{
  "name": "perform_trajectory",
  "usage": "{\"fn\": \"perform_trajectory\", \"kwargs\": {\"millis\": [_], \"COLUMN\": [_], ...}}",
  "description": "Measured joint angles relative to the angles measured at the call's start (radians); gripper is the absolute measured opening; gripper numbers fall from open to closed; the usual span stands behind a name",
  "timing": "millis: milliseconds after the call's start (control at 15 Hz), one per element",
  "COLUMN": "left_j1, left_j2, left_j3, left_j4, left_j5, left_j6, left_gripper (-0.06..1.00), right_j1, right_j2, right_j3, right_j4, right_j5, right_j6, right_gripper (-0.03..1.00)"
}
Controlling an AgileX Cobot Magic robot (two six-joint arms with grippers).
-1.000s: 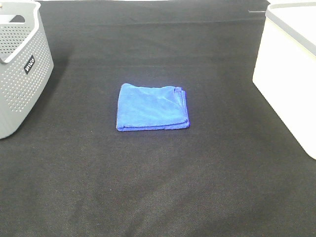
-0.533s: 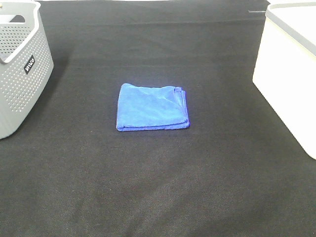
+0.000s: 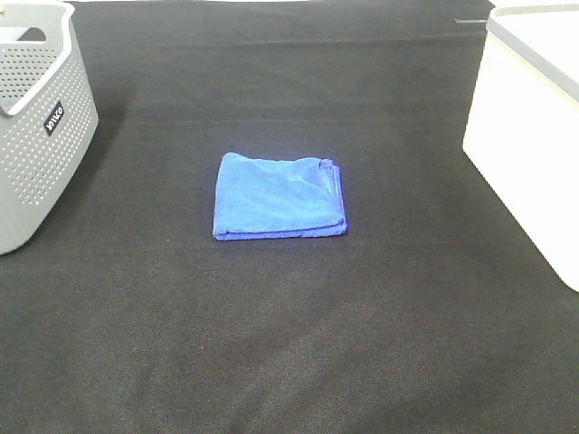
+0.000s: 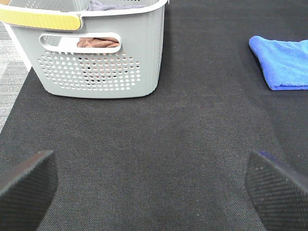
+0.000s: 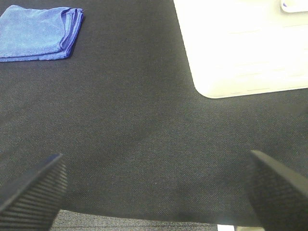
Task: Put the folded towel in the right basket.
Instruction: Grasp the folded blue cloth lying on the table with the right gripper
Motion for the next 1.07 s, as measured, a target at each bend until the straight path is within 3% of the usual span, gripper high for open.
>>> {"fn": "perform_trajectory", "kwargs": {"millis": [1067], "left_j1": [0.000], "left_j2": [0.000], "left_j3": [0.000], "left_j4": [0.000], "left_j5": [0.000], "left_j6": [0.000], "left_gripper": [0.99], "right_j1": [0.000], "right_j2": [0.000], "right_j3": [0.000], "right_j4": [0.000], "right_j5": [0.000], "right_j6": [-0.001], "right_gripper": [0.97]}}
